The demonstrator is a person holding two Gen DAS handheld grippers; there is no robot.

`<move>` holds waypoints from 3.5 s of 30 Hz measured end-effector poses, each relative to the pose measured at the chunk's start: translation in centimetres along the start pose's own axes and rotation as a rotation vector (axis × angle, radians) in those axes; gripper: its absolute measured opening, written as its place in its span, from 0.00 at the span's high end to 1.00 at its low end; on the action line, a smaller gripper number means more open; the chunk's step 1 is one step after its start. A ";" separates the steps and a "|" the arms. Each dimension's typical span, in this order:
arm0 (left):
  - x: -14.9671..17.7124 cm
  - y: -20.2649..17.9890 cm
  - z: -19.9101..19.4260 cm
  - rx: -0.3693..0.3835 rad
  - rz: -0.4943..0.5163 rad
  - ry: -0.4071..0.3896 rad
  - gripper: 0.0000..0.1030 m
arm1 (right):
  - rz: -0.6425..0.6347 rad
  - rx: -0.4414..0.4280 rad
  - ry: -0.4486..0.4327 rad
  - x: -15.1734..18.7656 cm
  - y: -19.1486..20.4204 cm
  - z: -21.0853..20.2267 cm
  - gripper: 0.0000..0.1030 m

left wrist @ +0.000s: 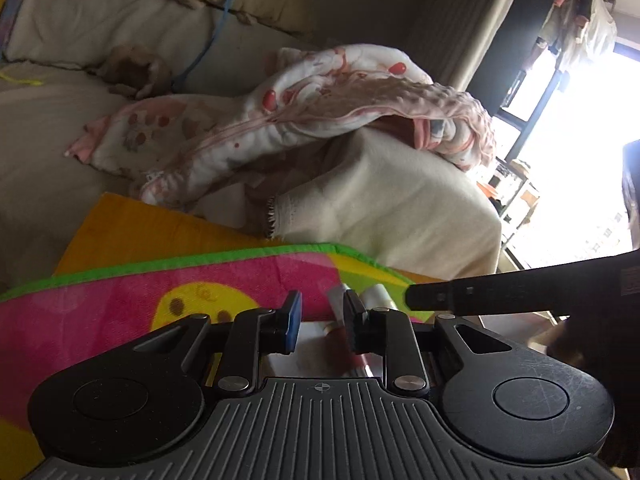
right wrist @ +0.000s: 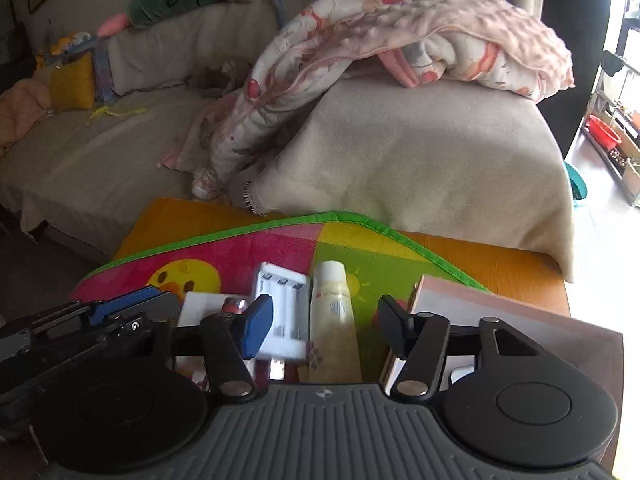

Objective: Organize rigid objects

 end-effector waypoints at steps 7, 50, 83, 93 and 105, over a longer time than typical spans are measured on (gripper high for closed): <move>-1.6 0.5 6.7 0.045 0.031 0.085 0.78 | -0.013 0.076 0.163 -1.7 0.3 7.1 0.70; 12.1 0.8 -15.8 -0.077 -0.002 -0.024 0.79 | 0.356 0.086 -0.247 17.8 -18.5 -11.8 0.63; 14.9 -4.7 -18.0 0.025 0.100 0.102 0.75 | -0.115 -0.448 -0.079 26.3 1.9 -13.0 0.43; 15.9 -9.2 -19.1 0.031 0.327 0.094 0.75 | -0.237 -0.338 -0.165 27.2 2.3 -14.7 0.43; 19.1 -12.4 -16.7 -0.009 0.525 0.169 0.64 | 0.019 -0.156 -0.191 28.6 -6.2 -14.7 0.36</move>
Point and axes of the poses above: each gripper's, at about its wrist camera, not at the fingertips, and z roughly the way its jaws point, y to its left, x to its underside, the point moved 6 cm from there along z, roughly the way its jaws point, and after that the axes turned 3 degrees about z, right-handed, at the moved point
